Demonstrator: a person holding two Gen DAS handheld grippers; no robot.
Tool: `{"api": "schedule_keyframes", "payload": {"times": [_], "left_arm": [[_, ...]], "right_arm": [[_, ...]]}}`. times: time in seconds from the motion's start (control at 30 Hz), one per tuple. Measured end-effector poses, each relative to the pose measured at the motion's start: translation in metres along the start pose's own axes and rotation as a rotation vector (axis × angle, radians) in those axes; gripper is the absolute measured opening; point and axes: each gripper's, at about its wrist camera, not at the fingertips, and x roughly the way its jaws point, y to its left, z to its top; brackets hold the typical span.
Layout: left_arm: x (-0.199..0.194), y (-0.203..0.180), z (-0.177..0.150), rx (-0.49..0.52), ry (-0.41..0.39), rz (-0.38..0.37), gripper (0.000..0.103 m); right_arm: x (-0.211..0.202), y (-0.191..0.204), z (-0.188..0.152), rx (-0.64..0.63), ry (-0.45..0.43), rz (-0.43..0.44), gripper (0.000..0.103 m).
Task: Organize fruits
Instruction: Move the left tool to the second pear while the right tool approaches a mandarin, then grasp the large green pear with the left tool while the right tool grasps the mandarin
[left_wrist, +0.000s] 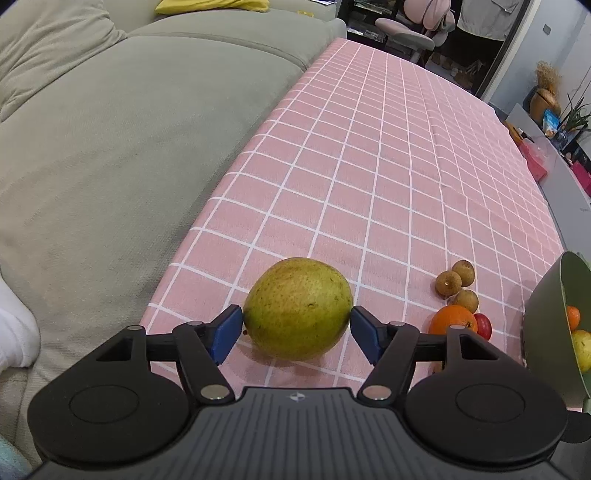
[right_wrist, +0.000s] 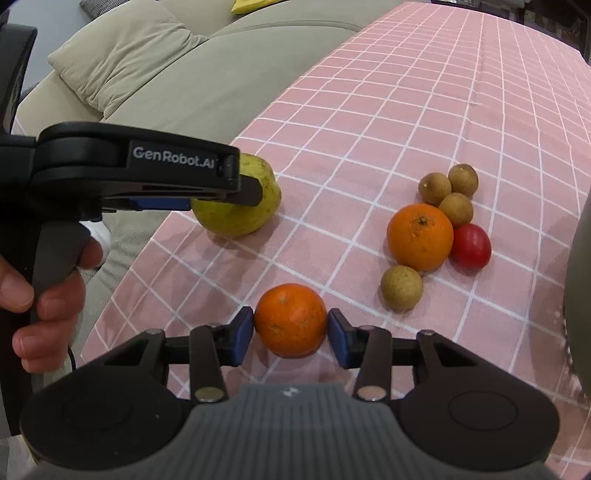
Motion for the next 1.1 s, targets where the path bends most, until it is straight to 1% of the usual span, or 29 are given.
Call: {"api": "schedule_keyframes", "payload": {"times": [0.1, 0.13, 0.17, 0.27, 0.4, 0.5, 0.7, 0.8, 0.9, 1.0, 1.1], "left_arm": [[0.006, -0.001, -0.001, -0.01, 0.018, -0.022, 0.081], [0.008, -0.002, -0.002, -0.014, 0.019, -0.026, 0.08], [0.009, -0.003, -0.002, -0.017, 0.016, -0.031, 0.077], [0.009, -0.006, -0.003, -0.011, 0.0, -0.02, 0.077], [0.008, -0.008, -0.003, -0.015, -0.003, -0.011, 0.076], [0.008, -0.01, -0.004, 0.001, -0.001, -0.003, 0.076], [0.005, 0.002, -0.008, -0.109, 0.006, -0.047, 0.075], [-0.001, 0.0, -0.008, -0.123, 0.004, -0.048, 0.075], [-0.011, -0.003, -0.006, -0.144, -0.015, -0.084, 0.075], [-0.025, -0.008, 0.0, -0.159, -0.036, -0.146, 0.074], [-0.039, -0.018, 0.004, -0.15, -0.06, -0.207, 0.074]], "right_arm": [[-0.002, -0.001, 0.0, 0.0, 0.002, -0.002, 0.041], [-0.005, -0.001, 0.0, -0.001, 0.001, -0.005, 0.041], [-0.007, -0.002, -0.001, -0.002, 0.0, -0.009, 0.041], [-0.014, -0.006, -0.001, -0.001, -0.009, -0.017, 0.041], [-0.025, -0.011, -0.002, 0.005, -0.03, -0.036, 0.041], [-0.032, -0.015, -0.002, 0.006, -0.046, -0.045, 0.04], [-0.048, -0.019, -0.003, 0.005, -0.078, -0.054, 0.04], [-0.055, -0.02, -0.003, 0.001, -0.094, -0.055, 0.04], [-0.065, -0.019, -0.004, -0.013, -0.115, -0.06, 0.04], [-0.079, -0.019, -0.004, -0.023, -0.144, -0.067, 0.04], [-0.095, -0.022, -0.003, -0.013, -0.178, -0.079, 0.04]]}}
